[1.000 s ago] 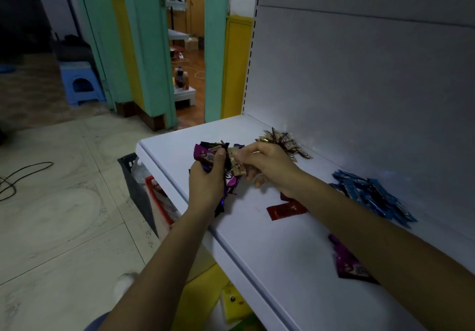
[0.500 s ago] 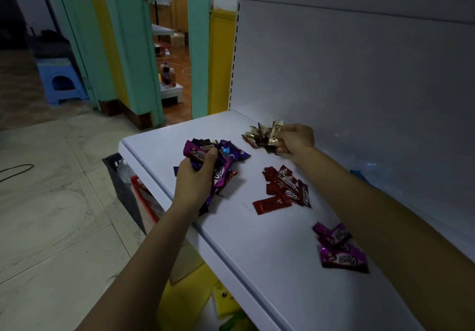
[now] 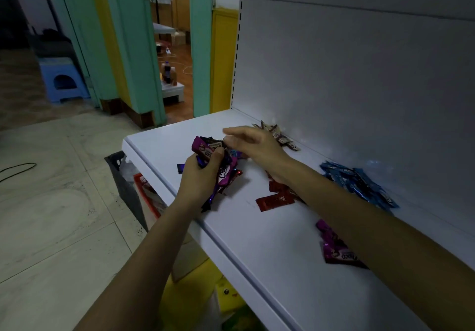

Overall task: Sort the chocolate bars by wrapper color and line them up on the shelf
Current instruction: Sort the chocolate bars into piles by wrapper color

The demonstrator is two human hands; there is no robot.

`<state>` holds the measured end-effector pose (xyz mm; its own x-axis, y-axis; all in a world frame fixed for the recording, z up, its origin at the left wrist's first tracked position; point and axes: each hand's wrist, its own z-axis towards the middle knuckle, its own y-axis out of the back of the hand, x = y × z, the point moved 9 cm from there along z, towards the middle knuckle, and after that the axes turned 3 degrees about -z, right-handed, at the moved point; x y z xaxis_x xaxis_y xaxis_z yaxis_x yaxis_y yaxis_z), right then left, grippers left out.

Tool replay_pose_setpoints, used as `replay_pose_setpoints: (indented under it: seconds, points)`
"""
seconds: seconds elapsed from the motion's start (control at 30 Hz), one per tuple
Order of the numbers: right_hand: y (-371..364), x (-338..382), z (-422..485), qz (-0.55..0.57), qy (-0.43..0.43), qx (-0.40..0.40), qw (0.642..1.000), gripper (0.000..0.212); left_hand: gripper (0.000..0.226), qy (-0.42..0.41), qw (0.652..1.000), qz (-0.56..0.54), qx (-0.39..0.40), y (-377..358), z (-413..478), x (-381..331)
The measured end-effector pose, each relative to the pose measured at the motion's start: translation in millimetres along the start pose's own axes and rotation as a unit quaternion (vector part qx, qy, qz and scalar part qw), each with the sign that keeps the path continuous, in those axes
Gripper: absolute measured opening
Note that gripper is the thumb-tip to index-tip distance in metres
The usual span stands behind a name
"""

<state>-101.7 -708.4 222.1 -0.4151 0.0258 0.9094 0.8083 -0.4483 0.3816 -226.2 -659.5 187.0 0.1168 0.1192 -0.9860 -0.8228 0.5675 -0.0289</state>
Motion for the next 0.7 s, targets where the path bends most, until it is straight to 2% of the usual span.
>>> replay_pose_setpoints:
  seconds: [0.1,0.2,0.3,0.43,0.53,0.63,0.7]
  points:
    - [-13.4,6.6,-1.2,0.012,0.016,0.038,0.999,0.022,0.024,-0.011,1.000,-0.006,0.019,-2.3,-2.0,-2.0]
    - [-7.5,-1.5,2.0,0.062,-0.032,0.009,0.998,0.008,0.019,-0.005,1.000,-0.009,0.022,-2.4,-1.8,1.0]
    - [7.0,-16.6,5.4,0.096,-0.089,-0.049,0.990,0.006,0.017,-0.008,1.000,-0.018,0.013,-0.3,0.3,3.9]
    - [26.8,-37.8,5.2,0.065,-0.145,-0.120,0.980,0.012,0.019,-0.026,0.999,-0.035,-0.015,5.0,1.4,5.0]
    - [24.4,-47.7,10.0,0.021,-0.154,-0.123,0.980,0.014,0.019,-0.028,0.999,-0.041,-0.021,6.4,1.2,5.1]
    - [13.0,-48.4,19.2,-0.031,-0.135,-0.117,0.984,0.012,0.018,-0.033,0.998,-0.051,-0.032,7.8,0.7,3.9]
    - [9.4,-42.5,27.1,-0.116,-0.102,-0.118,0.981,0.009,0.021,-0.037,0.997,-0.050,-0.033,7.2,0.5,2.0]
